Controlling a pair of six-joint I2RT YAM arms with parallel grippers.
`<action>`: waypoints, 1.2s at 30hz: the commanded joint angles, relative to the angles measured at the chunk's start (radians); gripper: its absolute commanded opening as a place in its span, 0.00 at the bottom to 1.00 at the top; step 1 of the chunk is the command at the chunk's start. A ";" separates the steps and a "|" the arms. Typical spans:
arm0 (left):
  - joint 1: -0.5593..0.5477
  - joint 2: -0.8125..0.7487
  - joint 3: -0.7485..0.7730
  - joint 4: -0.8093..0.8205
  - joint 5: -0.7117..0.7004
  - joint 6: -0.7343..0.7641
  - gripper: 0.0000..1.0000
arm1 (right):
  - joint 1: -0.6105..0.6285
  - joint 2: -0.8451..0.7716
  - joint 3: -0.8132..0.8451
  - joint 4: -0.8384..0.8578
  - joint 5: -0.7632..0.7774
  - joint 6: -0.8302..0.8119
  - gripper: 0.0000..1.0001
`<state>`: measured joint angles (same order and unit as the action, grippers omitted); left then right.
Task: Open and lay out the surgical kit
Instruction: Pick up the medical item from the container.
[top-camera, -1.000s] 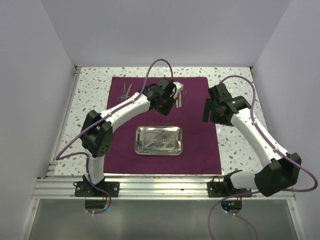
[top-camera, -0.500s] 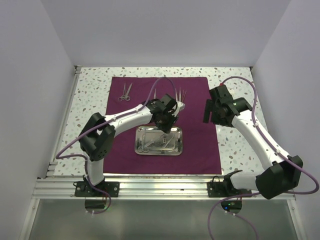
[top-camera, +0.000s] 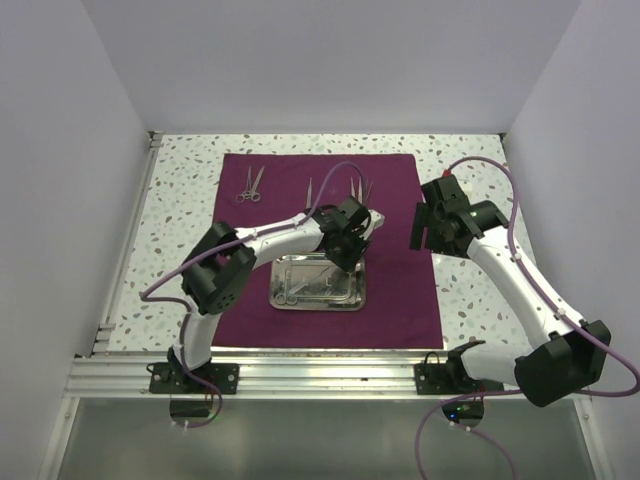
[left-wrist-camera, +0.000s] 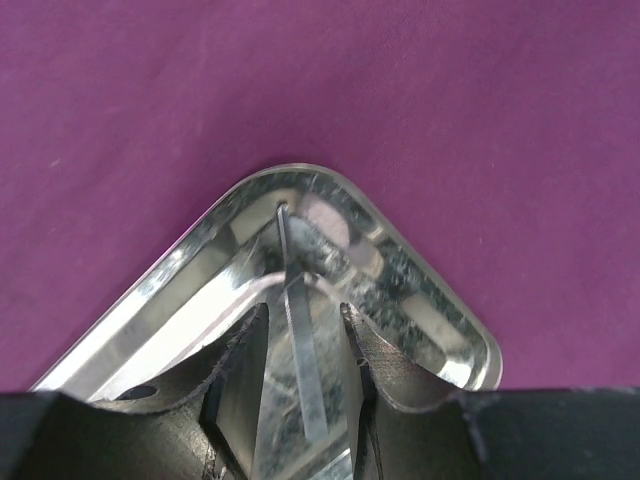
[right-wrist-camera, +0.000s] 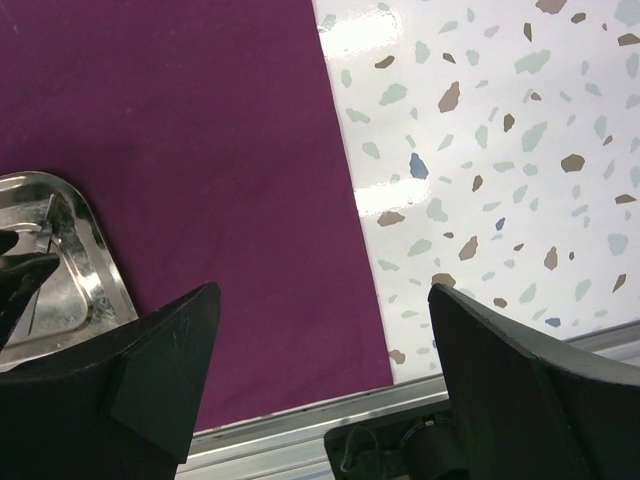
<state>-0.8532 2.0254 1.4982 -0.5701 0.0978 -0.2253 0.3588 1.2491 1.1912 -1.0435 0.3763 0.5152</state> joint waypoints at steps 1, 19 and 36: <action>-0.015 0.032 0.048 0.038 -0.024 -0.022 0.38 | 0.000 -0.028 0.002 -0.010 0.026 -0.009 0.89; -0.029 0.165 0.060 0.003 -0.155 -0.006 0.31 | -0.001 -0.008 0.010 0.000 0.021 -0.015 0.98; -0.038 0.090 0.057 -0.059 -0.187 0.017 0.00 | -0.001 0.009 0.019 0.010 0.013 -0.011 0.99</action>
<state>-0.8867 2.1159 1.5482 -0.4995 -0.0582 -0.2195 0.3588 1.2575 1.1904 -1.0424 0.3763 0.5064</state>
